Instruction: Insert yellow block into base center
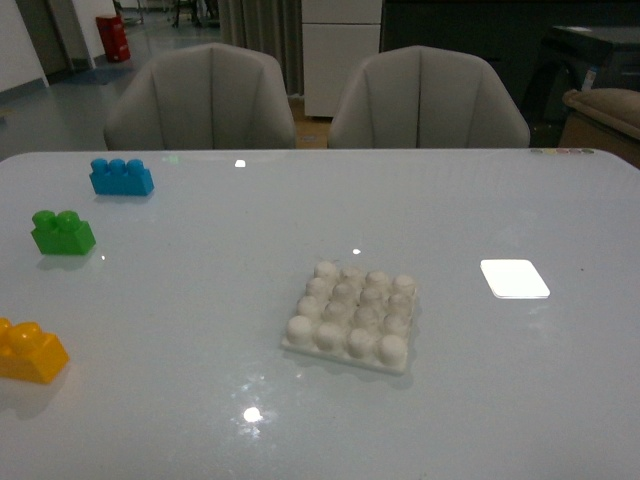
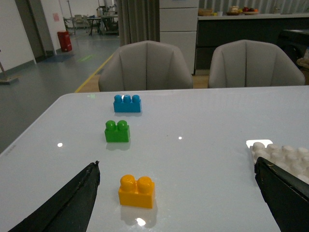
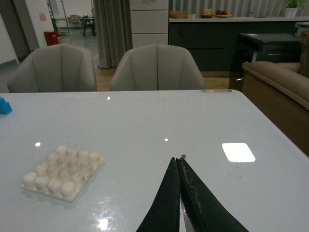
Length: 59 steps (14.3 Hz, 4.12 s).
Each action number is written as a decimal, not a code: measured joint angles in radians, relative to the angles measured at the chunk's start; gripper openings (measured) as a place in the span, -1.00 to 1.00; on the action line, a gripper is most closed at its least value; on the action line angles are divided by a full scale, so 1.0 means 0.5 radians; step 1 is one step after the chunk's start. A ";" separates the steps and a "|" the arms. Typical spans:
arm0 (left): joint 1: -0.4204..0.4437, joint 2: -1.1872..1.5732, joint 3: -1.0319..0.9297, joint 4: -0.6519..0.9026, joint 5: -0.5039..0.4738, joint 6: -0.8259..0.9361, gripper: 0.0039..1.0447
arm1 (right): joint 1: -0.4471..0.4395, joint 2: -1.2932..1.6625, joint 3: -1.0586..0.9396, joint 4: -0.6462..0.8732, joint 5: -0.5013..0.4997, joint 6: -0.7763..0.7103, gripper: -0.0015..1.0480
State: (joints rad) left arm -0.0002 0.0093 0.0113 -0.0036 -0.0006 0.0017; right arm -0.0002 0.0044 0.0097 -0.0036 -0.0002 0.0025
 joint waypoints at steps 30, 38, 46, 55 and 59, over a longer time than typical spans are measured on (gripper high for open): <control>0.508 3.707 1.385 0.914 0.746 0.570 0.88 | 0.000 0.000 0.000 0.000 0.001 0.000 0.87; 0.527 3.894 1.463 0.996 0.729 0.531 0.88 | 0.000 0.000 0.000 0.001 0.001 0.000 0.87; 0.527 4.008 1.460 1.128 0.684 0.522 0.18 | 0.000 0.000 0.000 0.001 0.001 0.000 0.87; 0.135 3.541 1.209 1.212 0.568 0.336 0.13 | 0.000 0.000 0.000 0.001 0.001 0.000 0.87; -0.589 3.546 1.344 1.340 0.263 0.046 0.13 | 0.000 0.000 0.000 0.001 0.001 0.000 0.87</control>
State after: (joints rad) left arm -0.2947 1.7824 0.6834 0.6662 0.1310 0.0246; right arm -0.0002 0.0044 0.0097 -0.0032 0.0002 0.0025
